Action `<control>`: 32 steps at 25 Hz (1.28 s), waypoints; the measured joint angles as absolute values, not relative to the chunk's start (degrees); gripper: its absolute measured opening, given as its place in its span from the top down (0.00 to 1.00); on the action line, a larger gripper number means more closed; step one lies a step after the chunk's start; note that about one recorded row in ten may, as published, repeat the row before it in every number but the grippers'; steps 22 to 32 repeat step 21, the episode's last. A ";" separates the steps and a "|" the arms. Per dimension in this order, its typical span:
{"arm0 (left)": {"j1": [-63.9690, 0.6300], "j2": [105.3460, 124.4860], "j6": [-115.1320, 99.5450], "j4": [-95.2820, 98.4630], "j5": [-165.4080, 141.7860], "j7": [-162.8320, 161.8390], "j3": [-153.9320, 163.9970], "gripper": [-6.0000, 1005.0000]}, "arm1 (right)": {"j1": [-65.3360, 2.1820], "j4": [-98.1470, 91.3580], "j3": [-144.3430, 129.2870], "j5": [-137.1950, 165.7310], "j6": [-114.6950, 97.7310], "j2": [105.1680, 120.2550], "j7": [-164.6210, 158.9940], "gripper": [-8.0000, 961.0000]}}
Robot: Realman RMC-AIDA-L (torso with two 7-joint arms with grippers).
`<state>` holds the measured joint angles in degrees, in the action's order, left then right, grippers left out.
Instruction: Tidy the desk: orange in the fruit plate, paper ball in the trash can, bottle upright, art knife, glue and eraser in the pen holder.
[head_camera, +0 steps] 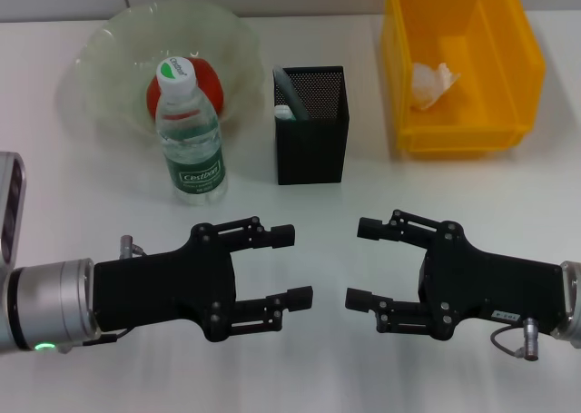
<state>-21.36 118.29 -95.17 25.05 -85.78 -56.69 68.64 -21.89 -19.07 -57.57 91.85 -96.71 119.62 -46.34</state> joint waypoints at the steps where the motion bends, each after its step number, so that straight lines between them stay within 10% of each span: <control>1: -21.36 118.30 -95.12 25.05 -85.79 -56.69 68.64 0.28 | -21.90 -19.02 -57.57 91.85 -96.70 119.62 -46.34 0.17; 32: -21.35 118.39 -94.93 24.87 -85.60 -56.40 68.64 0.28 | -21.96 -17.80 -57.57 91.55 -96.68 119.66 -46.31 0.17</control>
